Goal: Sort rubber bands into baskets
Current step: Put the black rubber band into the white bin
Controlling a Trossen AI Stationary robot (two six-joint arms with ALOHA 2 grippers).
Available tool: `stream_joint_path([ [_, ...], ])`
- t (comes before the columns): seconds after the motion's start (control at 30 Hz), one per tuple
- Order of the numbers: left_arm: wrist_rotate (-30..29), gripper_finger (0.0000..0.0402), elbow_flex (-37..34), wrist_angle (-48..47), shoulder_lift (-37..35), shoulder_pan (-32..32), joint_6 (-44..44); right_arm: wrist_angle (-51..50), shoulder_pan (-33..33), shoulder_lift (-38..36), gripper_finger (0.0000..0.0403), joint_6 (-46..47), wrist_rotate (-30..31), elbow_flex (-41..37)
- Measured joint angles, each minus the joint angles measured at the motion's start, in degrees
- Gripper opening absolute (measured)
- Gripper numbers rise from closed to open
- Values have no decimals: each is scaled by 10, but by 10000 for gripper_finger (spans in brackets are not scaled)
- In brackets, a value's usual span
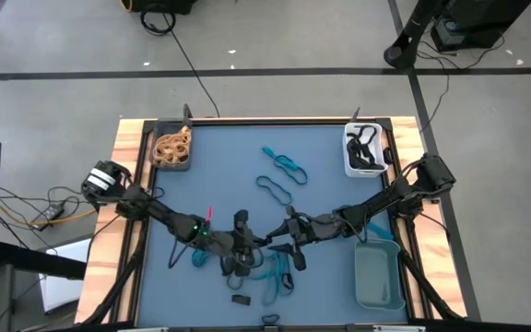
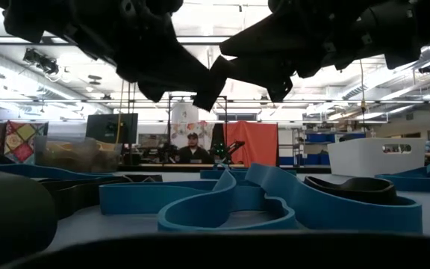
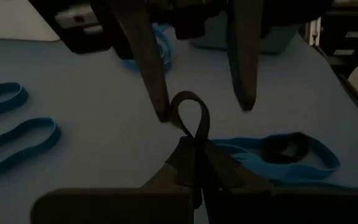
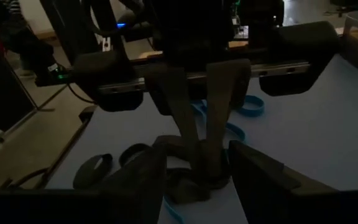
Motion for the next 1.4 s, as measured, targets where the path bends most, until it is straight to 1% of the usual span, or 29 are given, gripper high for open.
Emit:
stream_joint_path([
  [0.1,3,15,0,12,0,0,2,0,0,0,162,0,2,0],
  [0.2,3,15,0,10,0,0,2,-2,0,0,130,0,4,0],
  [0.43,3,16,0,10,0,0,-7,-4,0,0,23,-1,3,0],
  [0.5,3,22,0,9,0,1,-18,-9,0,0,13,-4,3,0],
  [0.57,3,32,0,9,0,1,-21,-16,0,-1,19,0,8,1],
  [0.67,1,56,0,8,0,1,-30,-44,0,-3,24,9,35,1],
  [0.77,-3,84,0,4,0,2,-34,-92,0,-17,13,-4,71,1],
  [0.87,2,112,0,-15,0,1,-43,-153,-1,-39,12,-10,134,0],
  [0.97,3,133,0,-50,0,1,-67,-229,-1,-80,12,-3,206,0],
  [1.1,3,141,0,-106,0,1,-108,-385,0,-145,12,26,304,0],
  [1.2,3,142,0,-129,0,1,-125,-535,-1,-204,12,92,367,0],
  [1.3,3,142,0,-132,0,1,-128,-694,-9,-264,13,180,412,0],
  [1.4,3,142,0,-132,0,1,-123,-828,-26,-316,13,263,451,0],
])
